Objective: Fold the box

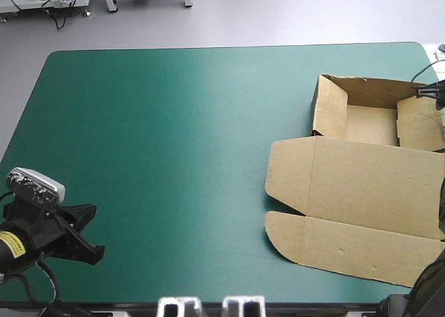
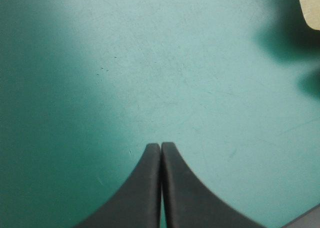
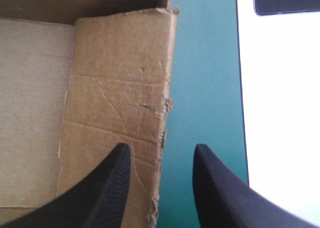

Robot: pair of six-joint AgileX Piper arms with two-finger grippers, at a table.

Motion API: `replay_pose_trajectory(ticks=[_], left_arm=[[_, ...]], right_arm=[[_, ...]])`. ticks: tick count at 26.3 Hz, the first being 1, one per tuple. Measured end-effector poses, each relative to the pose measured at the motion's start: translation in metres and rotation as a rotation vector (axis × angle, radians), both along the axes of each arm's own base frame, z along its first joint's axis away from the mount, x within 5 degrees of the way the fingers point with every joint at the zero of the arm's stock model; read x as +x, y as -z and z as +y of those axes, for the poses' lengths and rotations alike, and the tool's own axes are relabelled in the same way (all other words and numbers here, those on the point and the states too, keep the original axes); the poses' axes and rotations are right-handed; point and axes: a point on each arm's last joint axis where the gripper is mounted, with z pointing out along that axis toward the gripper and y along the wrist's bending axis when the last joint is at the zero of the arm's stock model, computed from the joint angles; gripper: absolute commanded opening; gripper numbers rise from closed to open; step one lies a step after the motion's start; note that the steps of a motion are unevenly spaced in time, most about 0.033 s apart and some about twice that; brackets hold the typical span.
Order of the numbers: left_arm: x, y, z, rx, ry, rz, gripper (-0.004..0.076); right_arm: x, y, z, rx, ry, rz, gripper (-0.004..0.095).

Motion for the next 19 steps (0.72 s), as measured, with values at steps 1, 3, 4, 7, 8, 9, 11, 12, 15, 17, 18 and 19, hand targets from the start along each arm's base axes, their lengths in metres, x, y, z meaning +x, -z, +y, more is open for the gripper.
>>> replay_pose_trajectory(ticks=[1, 3, 4, 7, 8, 9, 11, 12, 15, 17, 18, 19], left_arm=[[0.000, 0.000, 0.001, 0.009, -0.001, -0.004, -0.0010], [0.002, 0.000, 0.004, 0.051, -0.014, -0.020, -0.0010], [0.002, 0.000, 0.006, 0.077, -0.027, -0.030, -0.0010], [0.004, 0.002, 0.009, 0.108, -0.040, -0.033, -0.0010], [0.005, 0.007, 0.008, 0.111, -0.039, -0.025, -0.0010], [0.005, 0.010, 0.008, 0.112, -0.038, -0.021, -0.0010], [0.006, 0.020, 0.007, 0.108, -0.032, -0.017, -0.0010], [0.007, 0.026, 0.006, 0.104, -0.029, -0.014, -0.0010], [0.006, 0.042, 0.005, 0.085, -0.021, -0.014, -0.0010], [0.004, 0.055, 0.004, 0.068, -0.014, -0.008, -0.0010], [0.003, 0.061, 0.003, 0.059, -0.011, -0.004, -0.0010], [0.001, 0.067, 0.003, 0.052, -0.008, -0.001, -0.0010]], right_arm=[[-0.002, -0.009, 0.001, -0.003, 0.003, -0.022, 0.0215], [-0.012, -0.033, 0.009, 0.012, 0.010, -0.093, -0.0021], [-0.020, -0.047, 0.015, 0.030, 0.004, -0.134, -0.0017], [-0.037, -0.075, 0.031, 0.090, -0.020, -0.229, -0.0011], [-0.048, -0.086, 0.040, 0.119, -0.035, -0.265, -0.0011], [-0.055, -0.090, 0.045, 0.128, -0.044, -0.277, -0.0011], [-0.072, -0.098, 0.060, 0.134, -0.071, -0.291, -0.0011], [-0.079, -0.097, 0.066, 0.137, -0.086, -0.285, -0.0011], [-0.107, -0.098, 0.087, 0.136, -0.145, -0.277, -0.0010], [-0.128, -0.093, 0.100, 0.140, -0.170, -0.261, -0.0009], [-0.139, -0.092, 0.105, 0.139, -0.177, -0.263, -0.0009], [-0.150, -0.088, 0.110, 0.142, -0.183, -0.259, -0.0009]])
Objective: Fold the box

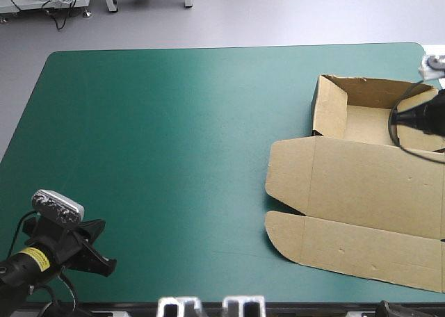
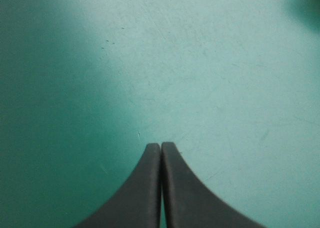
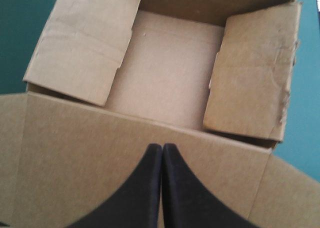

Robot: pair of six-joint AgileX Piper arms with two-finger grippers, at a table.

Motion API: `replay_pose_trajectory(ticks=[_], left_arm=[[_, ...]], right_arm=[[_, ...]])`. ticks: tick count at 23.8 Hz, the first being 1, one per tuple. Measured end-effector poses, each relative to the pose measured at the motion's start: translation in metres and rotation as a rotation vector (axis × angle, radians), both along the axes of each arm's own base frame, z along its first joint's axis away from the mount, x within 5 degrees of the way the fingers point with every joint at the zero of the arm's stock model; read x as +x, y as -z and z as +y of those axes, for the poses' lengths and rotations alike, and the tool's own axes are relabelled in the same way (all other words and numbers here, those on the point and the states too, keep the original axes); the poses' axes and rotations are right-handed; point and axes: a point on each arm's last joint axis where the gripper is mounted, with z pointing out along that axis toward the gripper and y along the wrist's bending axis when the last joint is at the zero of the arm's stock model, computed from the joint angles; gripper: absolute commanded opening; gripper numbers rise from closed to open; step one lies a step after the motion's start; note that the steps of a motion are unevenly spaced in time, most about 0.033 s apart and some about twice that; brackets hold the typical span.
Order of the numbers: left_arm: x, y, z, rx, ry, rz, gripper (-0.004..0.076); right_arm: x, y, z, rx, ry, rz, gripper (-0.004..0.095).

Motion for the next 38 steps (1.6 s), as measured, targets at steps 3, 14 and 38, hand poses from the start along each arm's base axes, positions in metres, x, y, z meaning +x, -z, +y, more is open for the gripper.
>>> replay_pose_trajectory(ticks=[3, 14, 38], left_arm=[[-0.004, 0.013, 0.000, -0.011, 0.003, 0.003, -0.0010], [-0.013, 0.036, 0.003, -0.041, 0.004, -0.037, -0.0010], [-0.015, 0.050, 0.004, -0.050, 0.003, -0.051, -0.0010]], right_arm=[[-0.028, 0.014, 0.009, 0.002, 0.000, -0.004, -0.0009], [-0.149, 0.129, 0.045, -0.006, 0.006, -0.032, -0.0009], [-0.169, 0.160, 0.072, 0.056, -0.264, -0.089, -0.0009]])
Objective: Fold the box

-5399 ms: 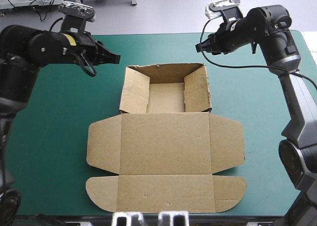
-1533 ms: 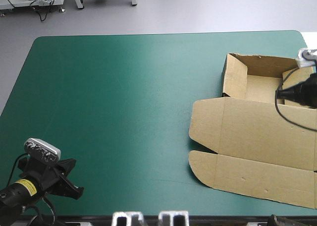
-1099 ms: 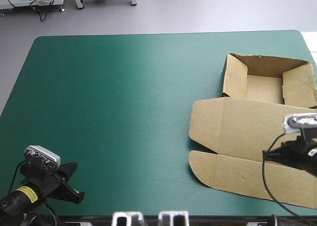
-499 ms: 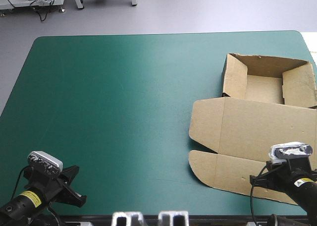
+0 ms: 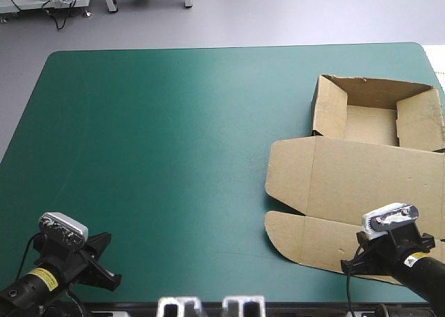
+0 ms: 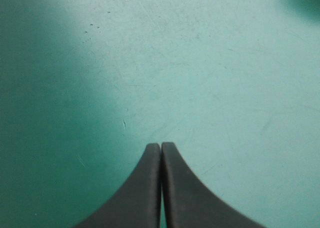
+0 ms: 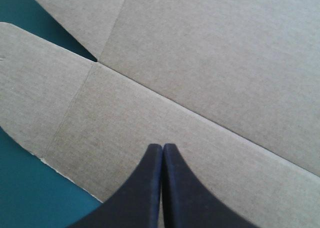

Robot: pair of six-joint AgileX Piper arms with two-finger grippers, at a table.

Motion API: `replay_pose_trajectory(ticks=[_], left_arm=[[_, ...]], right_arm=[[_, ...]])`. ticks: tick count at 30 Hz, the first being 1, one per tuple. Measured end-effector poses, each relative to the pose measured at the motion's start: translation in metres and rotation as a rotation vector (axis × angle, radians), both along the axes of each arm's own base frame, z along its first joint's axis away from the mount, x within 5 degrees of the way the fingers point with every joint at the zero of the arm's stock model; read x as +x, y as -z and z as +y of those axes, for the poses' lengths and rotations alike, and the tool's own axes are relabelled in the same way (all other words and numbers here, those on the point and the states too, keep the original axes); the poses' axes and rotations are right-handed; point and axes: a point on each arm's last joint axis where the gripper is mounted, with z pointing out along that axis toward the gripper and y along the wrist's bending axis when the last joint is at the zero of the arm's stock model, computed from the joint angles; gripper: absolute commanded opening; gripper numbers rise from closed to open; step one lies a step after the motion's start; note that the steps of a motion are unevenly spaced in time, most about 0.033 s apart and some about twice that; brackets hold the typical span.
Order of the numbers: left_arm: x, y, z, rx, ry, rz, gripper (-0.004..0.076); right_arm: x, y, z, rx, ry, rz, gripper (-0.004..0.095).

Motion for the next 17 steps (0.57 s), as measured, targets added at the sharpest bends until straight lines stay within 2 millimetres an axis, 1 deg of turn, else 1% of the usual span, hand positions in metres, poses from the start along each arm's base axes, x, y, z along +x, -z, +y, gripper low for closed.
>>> replay_pose_trajectory(ticks=[17], left_arm=[[0.0000, 0.0000, 0.0000, 0.000, 0.000, 0.000, -0.0010]], right_arm=[[-0.0004, 0.0001, 0.0008, 0.000, -0.013, 0.002, -0.0009]])
